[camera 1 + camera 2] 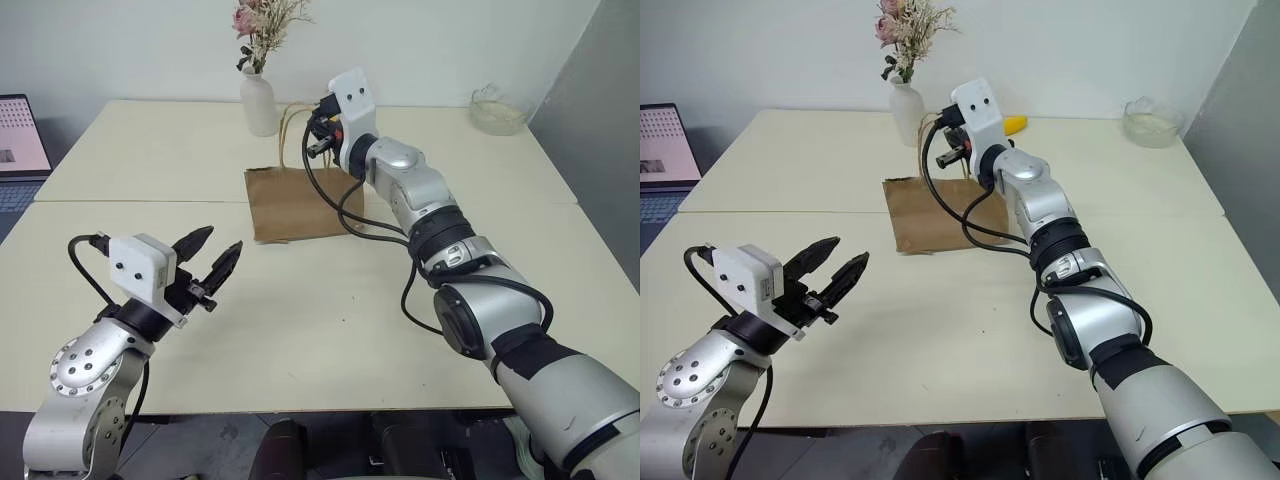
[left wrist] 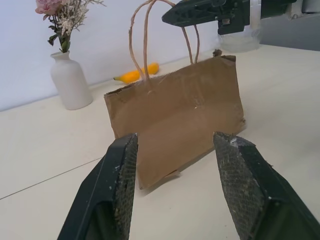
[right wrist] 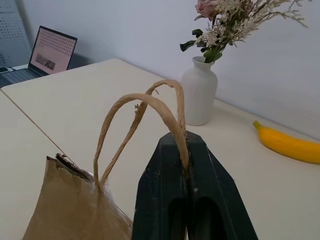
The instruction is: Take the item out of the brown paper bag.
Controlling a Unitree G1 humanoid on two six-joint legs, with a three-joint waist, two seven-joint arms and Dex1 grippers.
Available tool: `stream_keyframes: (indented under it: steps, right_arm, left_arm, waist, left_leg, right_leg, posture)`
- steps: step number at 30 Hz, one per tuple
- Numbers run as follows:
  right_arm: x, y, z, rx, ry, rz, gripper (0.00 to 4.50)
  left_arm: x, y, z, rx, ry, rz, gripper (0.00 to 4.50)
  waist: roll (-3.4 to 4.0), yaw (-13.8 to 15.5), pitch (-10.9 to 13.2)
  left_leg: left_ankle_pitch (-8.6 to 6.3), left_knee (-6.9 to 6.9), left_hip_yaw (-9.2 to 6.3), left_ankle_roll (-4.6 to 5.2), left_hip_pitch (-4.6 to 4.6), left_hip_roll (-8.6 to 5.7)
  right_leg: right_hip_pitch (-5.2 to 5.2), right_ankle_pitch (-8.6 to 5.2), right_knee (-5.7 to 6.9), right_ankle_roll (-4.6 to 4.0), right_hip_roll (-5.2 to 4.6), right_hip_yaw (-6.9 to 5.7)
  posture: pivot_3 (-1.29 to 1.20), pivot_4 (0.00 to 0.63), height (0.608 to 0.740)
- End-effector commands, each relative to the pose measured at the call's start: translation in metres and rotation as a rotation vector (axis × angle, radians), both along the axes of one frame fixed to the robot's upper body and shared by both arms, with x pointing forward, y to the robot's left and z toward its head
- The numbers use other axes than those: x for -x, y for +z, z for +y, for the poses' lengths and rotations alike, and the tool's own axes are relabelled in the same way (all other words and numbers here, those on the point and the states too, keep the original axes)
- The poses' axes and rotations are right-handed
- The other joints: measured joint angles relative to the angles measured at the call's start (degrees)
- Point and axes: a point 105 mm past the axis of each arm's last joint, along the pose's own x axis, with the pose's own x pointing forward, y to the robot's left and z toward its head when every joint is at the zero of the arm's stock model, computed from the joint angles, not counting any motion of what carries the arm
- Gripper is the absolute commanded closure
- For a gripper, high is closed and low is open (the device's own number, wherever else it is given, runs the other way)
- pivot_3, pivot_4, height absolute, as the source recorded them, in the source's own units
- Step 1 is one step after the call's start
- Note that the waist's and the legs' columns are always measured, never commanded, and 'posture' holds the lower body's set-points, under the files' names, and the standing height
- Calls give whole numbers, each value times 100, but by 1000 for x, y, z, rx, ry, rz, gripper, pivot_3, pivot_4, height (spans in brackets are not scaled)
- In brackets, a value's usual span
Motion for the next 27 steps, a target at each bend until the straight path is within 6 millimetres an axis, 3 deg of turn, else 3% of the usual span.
stream_keyframes:
  steps: [1, 9, 15, 18, 24, 27]
  right_arm:
    - [5, 22, -1, -41, 19, -54, 3527]
    - [19, 10, -16, 60, 109, -71, 666]
    - [62, -1, -52, 140, 190, -104, 666]
    - [86, -8, -68, 152, 206, -101, 610]
    - [135, -20, -85, 101, 259, -58, 610]
    - [169, -30, -83, 80, 359, -7, 610]
  left_arm:
    - [4, 11, -7, -11, -46, -39, 2021]
    - [-2, 14, -15, -8, -88, -38, 2021]
    - [-31, 32, -9, 25, -88, -46, 2021]
    - [-50, 47, -3, 46, -84, -80, 2643]
    - [-94, 61, 17, -18, -48, -66, 4473]
    - [-120, 68, 27, -34, -36, -62, 4473]
  waist:
    - [0, 0, 0]
    - [-3, 32, -2]
    - [-5, 46, -3]
    - [-5, 27, -3]
    - [-7, -8, -4]
    - [-9, 36, -6]
  left_leg:
    - [0, 0, 1, 0, 0, 0]
    - [0, 1, -3, 0, -1, -2]
    - [0, 4, -9, 0, -4, -3]
    - [1, 5, -11, 0, -2, -1]
    - [1, 4, -8, -1, 5, 1]
    - [2, 6, -17, -2, 2, -1]
  right_leg:
    - [0, 0, 0, 0, 0, 0]
    - [2, 0, -1, 0, 0, -2]
    - [3, 0, 1, 4, -1, -9]
    - [3, -3, 6, 9, 2, -12]
    - [1, -14, 12, 28, 9, -6]
    - [4, -15, 11, 30, 10, -18]
  posture:
    - [0, 150, 740]
    - [0, 150, 740]
    - [0, 150, 740]
    - [0, 150, 740]
    - [0, 150, 740]
    - [0, 150, 740]
